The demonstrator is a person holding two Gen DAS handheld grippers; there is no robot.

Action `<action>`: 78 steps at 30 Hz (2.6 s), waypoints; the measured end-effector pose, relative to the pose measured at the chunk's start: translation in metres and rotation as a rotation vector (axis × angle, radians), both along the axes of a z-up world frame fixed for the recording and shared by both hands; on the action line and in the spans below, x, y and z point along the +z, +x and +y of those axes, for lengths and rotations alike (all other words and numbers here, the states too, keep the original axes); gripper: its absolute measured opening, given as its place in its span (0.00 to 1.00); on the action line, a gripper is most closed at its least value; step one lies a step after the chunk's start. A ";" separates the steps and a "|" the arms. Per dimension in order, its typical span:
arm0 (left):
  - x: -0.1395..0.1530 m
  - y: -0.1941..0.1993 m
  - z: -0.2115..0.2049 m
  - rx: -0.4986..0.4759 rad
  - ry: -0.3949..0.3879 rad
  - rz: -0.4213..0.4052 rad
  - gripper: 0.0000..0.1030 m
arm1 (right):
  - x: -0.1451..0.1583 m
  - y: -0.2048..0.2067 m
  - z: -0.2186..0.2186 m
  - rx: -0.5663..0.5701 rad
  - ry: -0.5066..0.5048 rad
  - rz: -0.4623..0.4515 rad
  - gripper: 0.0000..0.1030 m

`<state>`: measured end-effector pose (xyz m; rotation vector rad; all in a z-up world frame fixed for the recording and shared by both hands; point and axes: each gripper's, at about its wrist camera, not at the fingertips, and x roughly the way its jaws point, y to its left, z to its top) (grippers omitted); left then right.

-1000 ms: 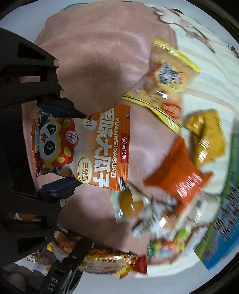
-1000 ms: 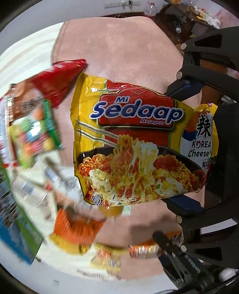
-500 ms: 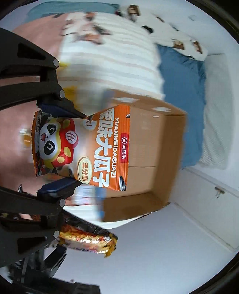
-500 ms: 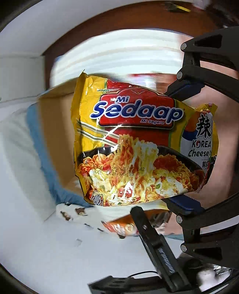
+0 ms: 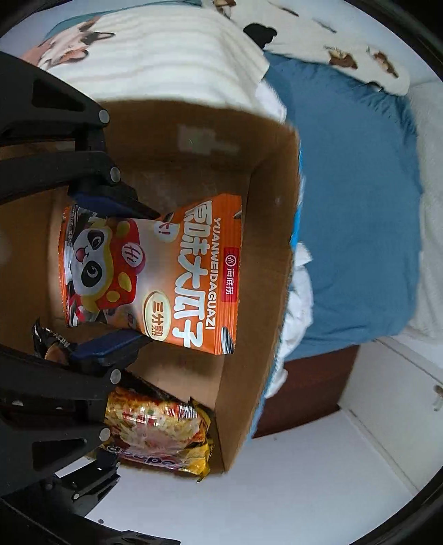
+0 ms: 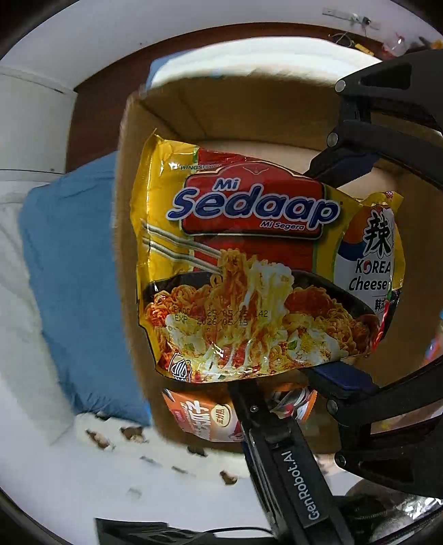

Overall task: Organize snacks
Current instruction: 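Carry both bags into the cardboard box and open both tools, then grasp the orange chip bag with left tool while right tool grasps the candy-ball bag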

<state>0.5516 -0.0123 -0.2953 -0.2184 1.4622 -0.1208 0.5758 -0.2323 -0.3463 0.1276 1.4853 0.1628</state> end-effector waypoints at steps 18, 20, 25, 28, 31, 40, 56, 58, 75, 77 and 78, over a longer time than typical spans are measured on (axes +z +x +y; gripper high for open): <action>-0.042 0.028 -0.020 -0.044 0.036 0.071 0.97 | -0.101 0.054 0.008 0.000 -0.070 0.135 0.95; -0.039 0.027 -0.015 -0.035 0.014 0.069 0.97 | -0.099 0.054 0.010 -0.002 -0.080 0.128 0.95; -0.027 0.020 -0.008 -0.026 0.003 0.042 0.97 | -0.086 0.047 0.012 -0.008 -0.077 0.106 0.96; -0.011 0.006 -0.004 -0.027 0.009 0.003 0.97 | -0.072 0.033 0.013 -0.016 -0.082 0.080 0.96; 0.006 -0.013 -0.002 -0.035 0.040 -0.053 0.97 | -0.053 0.015 0.013 -0.044 -0.073 0.052 0.96; 0.052 -0.083 0.010 -0.021 0.082 -0.208 0.97 | -0.006 -0.046 0.017 -0.063 -0.125 -0.080 0.96; 0.121 -0.174 0.013 -0.015 0.108 -0.373 0.97 | 0.077 -0.136 0.016 -0.090 -0.111 -0.270 0.96; 0.127 -0.185 0.013 -0.014 0.104 -0.384 0.97 | 0.084 -0.150 0.016 -0.096 -0.087 -0.277 0.96; -0.009 -0.294 0.000 -0.120 0.213 -0.083 0.97 | -0.040 -0.261 -0.028 -0.170 0.034 0.015 0.96; -0.031 -0.295 -0.011 -0.185 0.257 -0.042 0.97 | -0.052 -0.262 -0.030 -0.153 0.022 0.026 0.96; -0.042 -0.294 -0.016 -0.218 0.271 -0.024 0.97 | -0.058 -0.262 -0.030 -0.138 0.017 0.031 0.95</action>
